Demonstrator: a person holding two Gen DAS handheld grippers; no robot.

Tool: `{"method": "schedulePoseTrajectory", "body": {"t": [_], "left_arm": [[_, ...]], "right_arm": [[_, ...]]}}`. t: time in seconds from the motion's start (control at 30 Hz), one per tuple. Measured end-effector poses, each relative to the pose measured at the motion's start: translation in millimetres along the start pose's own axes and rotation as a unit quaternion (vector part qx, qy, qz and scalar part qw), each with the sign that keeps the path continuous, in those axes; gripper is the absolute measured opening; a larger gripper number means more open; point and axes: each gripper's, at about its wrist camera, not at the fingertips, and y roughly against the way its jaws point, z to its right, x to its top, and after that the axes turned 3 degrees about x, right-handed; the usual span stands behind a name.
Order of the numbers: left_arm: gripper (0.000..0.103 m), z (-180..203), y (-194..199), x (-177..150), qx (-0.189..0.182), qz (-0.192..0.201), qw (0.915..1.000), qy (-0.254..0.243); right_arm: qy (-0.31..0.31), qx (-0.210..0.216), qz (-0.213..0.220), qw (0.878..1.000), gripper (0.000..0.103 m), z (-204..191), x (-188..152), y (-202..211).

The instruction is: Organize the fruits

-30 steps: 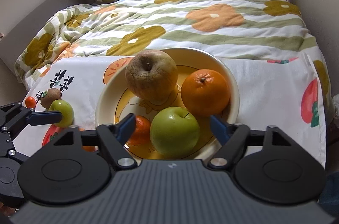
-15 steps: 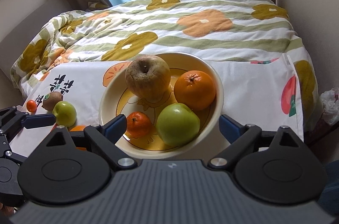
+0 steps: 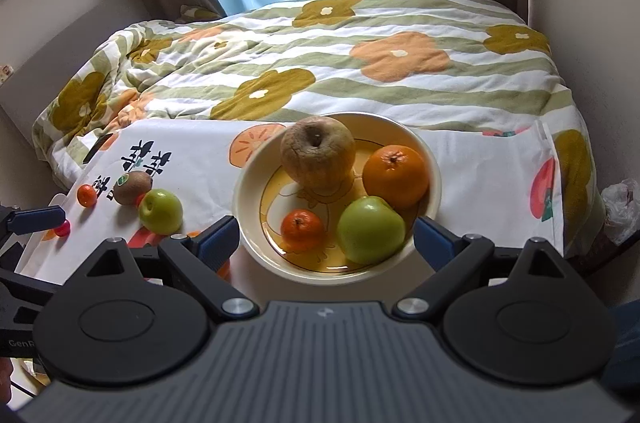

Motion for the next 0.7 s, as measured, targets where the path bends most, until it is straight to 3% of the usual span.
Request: {"method": "schedulePoseTrajectory", "body": {"t": [0.3,0.7], "left_arm": [[0.099,-62.7,16.2,-19.9,0.021,0.003,0.9992,0.034],[0.099,-147.3,5.6,-38.6,0.027,0.017,0.9995,0.008]], "right_arm": [[0.045,0.022,0.010,0.999,0.103,-66.3,3.6,-3.3],[0.045,0.037,0.015,0.998,0.103,-161.0,3.7,-35.5]]}}
